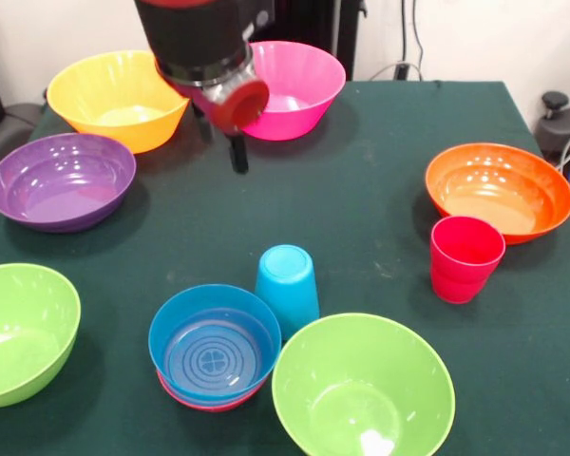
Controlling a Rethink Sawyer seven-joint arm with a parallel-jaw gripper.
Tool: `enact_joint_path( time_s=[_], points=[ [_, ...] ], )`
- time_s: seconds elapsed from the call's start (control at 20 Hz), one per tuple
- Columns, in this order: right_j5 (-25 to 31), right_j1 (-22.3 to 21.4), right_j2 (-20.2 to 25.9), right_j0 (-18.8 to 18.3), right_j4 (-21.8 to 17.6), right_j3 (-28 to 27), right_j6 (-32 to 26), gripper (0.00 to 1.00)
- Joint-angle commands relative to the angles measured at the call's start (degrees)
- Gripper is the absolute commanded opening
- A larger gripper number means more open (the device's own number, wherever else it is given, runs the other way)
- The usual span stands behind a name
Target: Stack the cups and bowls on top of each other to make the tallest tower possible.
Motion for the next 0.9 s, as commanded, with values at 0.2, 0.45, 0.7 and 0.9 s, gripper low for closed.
enact_joint_path(
  time_s=[0.2,0.45,0.7,0.9],
  points=[
    [-4.3,6.2,12.2,-0.6,-1.6,-6.4,-8.5,1.0],
    [-5.9,6.0,13.9,-1.6,-1.7,-7.7,-8.7,1.0],
    [-7.8,6.0,14.9,-2.2,-2.7,-7.4,-8.7,1.0],
    [-12.6,5.3,16.6,-3.2,-2.8,-4.2,-8.6,1.0]
  ],
)
